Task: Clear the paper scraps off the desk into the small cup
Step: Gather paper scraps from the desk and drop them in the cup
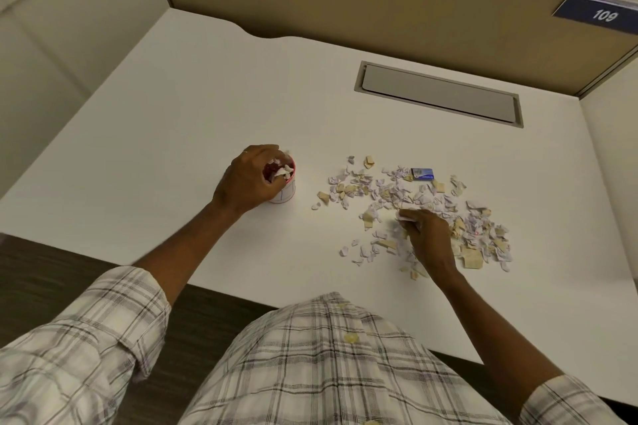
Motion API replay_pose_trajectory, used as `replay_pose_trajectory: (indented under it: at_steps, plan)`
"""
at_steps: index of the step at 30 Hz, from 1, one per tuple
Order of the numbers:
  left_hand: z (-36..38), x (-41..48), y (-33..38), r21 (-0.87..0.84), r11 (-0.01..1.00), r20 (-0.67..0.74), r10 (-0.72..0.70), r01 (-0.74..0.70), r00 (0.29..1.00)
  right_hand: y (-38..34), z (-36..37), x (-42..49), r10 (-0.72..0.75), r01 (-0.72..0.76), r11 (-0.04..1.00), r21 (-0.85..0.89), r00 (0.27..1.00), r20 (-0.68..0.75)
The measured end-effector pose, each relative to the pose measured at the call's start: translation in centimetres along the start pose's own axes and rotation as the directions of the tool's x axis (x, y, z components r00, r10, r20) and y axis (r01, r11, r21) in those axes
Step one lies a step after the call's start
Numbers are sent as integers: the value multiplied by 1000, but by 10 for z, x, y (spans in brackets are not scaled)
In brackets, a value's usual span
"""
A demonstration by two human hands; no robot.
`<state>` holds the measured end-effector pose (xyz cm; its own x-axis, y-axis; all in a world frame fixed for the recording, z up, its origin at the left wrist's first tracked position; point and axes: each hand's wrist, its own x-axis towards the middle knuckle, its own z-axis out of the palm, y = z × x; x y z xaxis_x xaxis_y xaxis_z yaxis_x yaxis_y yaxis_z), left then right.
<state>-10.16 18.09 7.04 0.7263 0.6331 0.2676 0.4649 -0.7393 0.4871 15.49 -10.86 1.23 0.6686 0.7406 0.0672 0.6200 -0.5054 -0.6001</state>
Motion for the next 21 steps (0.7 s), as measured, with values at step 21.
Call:
replay_pose_trajectory:
  at_steps: [21]
  plan:
    - [-15, 26, 8, 450, 876, 68, 159, -172, 985, 11, -3, 2, -29, 29, 1000, 4, 999, 34]
